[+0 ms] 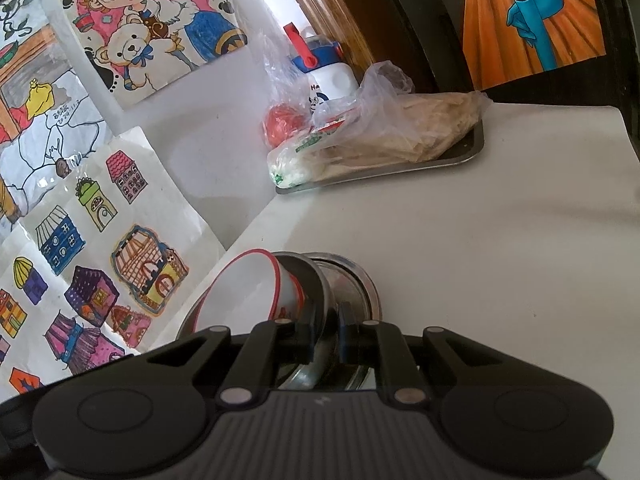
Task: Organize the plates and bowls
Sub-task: 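Lower the steel bowl stack onto the flat steel plate with both tools, then open both tools to release the steel bowl rim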
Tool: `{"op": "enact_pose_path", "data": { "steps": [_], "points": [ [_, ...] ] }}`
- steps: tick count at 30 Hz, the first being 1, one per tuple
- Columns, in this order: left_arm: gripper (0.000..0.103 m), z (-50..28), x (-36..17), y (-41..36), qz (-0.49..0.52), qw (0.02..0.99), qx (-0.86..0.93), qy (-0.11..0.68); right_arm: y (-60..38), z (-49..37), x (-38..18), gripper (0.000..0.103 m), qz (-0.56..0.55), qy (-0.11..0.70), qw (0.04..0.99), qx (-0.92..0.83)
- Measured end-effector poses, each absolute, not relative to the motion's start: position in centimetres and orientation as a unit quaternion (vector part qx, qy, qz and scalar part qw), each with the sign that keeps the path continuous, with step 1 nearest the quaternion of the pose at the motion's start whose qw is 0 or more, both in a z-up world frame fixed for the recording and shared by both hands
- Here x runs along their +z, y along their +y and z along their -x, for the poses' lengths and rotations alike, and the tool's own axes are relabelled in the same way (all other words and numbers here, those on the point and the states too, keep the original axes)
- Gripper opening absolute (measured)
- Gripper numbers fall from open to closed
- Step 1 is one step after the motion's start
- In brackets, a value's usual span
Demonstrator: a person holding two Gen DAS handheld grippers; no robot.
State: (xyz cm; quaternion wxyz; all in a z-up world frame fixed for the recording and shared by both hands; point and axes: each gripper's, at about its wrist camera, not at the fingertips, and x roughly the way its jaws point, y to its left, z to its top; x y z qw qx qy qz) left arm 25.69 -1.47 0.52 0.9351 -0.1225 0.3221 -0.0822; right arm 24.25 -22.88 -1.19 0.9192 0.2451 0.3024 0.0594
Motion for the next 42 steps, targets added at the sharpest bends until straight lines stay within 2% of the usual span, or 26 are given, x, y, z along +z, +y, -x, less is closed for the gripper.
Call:
{"op": "enact_pose_path", "data": {
  "steps": [37, 42],
  "points": [
    [0.012, -25.6, 0.0, -2.0, 0.114, 0.946, -0.066, 0.295, -22.4, -23.4, -1.4, 0.016, -0.218, 0.266, 0.938, 0.053],
    [0.020, -25.4, 0.0, -1.9, 0.111, 0.947, -0.063, 0.295, -22.0, -23.3, -1.3, 0.016, -0.204, 0.260, 0.943, 0.047]
  ]
}}
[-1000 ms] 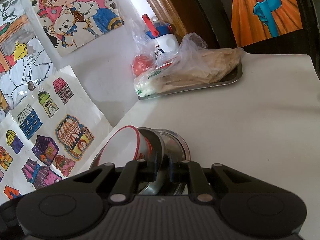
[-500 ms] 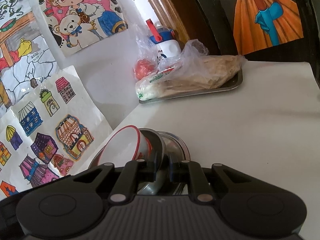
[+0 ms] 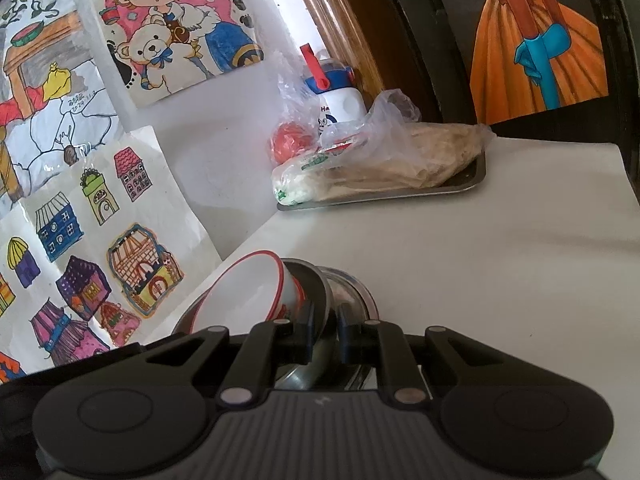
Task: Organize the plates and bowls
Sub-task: 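Open both tools to release the steel bowl rim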
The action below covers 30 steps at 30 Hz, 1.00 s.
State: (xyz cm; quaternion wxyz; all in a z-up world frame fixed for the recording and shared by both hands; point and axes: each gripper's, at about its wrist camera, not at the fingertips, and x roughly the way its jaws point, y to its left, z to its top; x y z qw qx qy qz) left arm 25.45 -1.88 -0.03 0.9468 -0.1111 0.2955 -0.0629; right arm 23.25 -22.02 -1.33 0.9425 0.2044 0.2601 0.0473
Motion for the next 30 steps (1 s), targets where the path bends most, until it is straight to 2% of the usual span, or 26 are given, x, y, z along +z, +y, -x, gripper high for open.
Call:
{"op": "enact_pose_path", "data": {
  "steps": [10, 13, 18, 20, 22, 24, 26, 30],
  "points": [
    [0.039, -25.4, -0.3, -1.0, 0.127, 0.943, -0.062, 0.302, -22.3, -23.2, -1.5, 0.024, -0.203, 0.261, 0.943, 0.043],
    [0.042, -25.2, -0.3, -0.8, 0.129, 0.943, -0.062, 0.300, -22.6, -23.0, -1.4, 0.032, -0.207, 0.259, 0.942, 0.045],
    [0.047, -24.9, -0.1, -0.6, 0.136, 0.944, -0.060, 0.295, -22.7, -22.7, -1.4, 0.033, -0.205, 0.257, 0.943, 0.046],
    [0.048, -24.8, 0.0, -0.6, 0.135, 0.945, -0.060, 0.293, -22.8, -22.4, -1.3, 0.038, -0.204, 0.254, 0.944, 0.044],
    [0.058, -24.5, 0.1, -0.5, 0.139, 0.945, -0.066, 0.288, -22.8, -22.1, -1.1, 0.042, -0.203, 0.250, 0.946, 0.043],
    [0.060, -24.2, 0.3, -0.5, 0.143, 0.946, -0.070, 0.283, -22.9, -21.8, -0.9, 0.048, -0.201, 0.246, 0.947, 0.042],
    [0.061, -23.8, 0.6, -0.6, 0.142, 0.948, -0.076, 0.276, -23.1, -21.2, -0.5, 0.059, -0.202, 0.239, 0.949, 0.046],
    [0.071, -22.8, 1.3, -0.7, 0.138, 0.952, -0.079, 0.260, -23.3, -20.1, 0.3, 0.068, -0.199, 0.223, 0.953, 0.045]
  ]
}}
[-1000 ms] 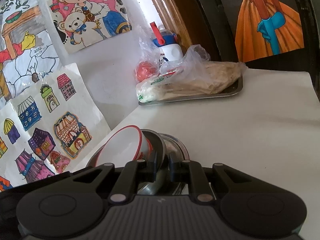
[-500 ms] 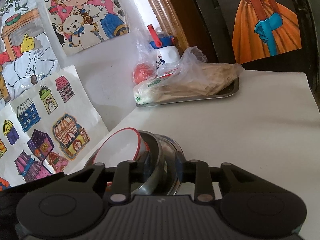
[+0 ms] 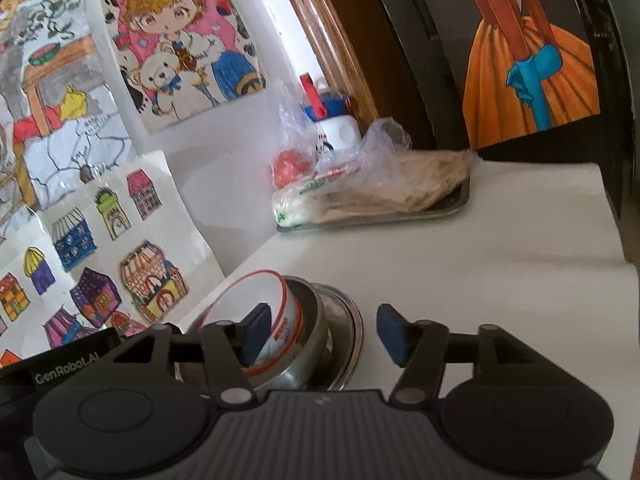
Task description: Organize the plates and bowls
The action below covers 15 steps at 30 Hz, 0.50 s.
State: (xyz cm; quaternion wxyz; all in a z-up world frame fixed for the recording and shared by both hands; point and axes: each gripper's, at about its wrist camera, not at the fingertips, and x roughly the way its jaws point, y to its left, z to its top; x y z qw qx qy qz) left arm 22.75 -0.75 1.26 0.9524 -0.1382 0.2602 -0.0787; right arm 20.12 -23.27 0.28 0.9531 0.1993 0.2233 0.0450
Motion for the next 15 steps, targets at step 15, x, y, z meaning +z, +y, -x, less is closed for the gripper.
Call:
{"op": "enact_pose_path", "data": {
  "steps": [15],
  "points": [
    [0.100, -17.4, 4.3, 0.8, 0.136, 0.967, -0.068, 0.203, -23.8, -14.8, 3.0, 0.098, -0.203, 0.174, 0.962, 0.055]
  ]
}}
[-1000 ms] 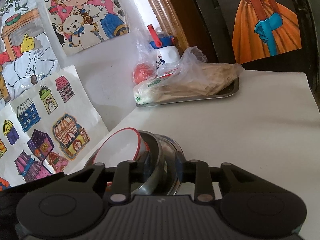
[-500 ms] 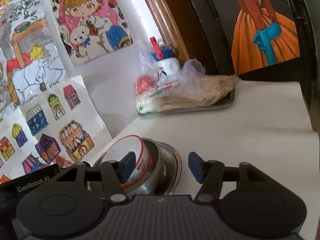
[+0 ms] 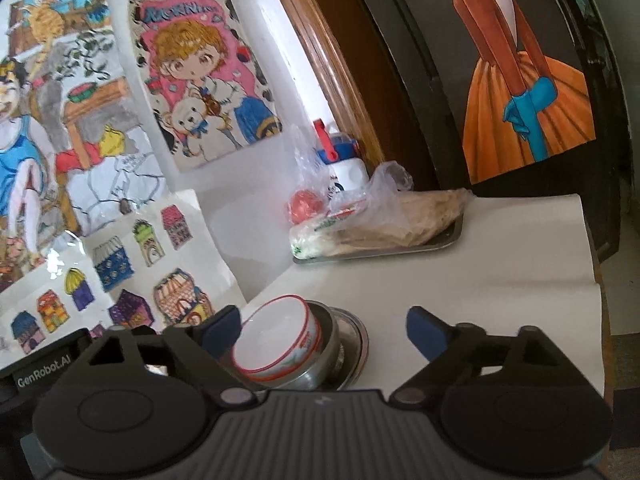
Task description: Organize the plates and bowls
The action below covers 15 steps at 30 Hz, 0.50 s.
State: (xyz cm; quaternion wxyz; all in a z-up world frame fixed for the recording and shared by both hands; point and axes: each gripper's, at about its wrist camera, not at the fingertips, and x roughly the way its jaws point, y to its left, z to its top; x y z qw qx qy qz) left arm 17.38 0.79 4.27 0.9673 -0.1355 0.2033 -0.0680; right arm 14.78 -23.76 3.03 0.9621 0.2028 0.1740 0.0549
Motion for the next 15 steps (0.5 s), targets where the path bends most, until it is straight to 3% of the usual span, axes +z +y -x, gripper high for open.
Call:
{"op": "enact_pose_path", "data": {
  "steps": [5, 15],
  "points": [
    [0.102, -15.5, 4.8, 1.1, 0.125, 0.971, -0.062, 0.193, -23.8, -12.8, 3.7, 0.103, -0.189, 0.160, 0.967, 0.054],
    [0.102, -11.0, 5.9, 1.4, 0.088, 0.982, -0.046, 0.163, -23.3, -8.4, 4.9, 0.103, -0.162, 0.124, 0.978, 0.053]
  ]
}}
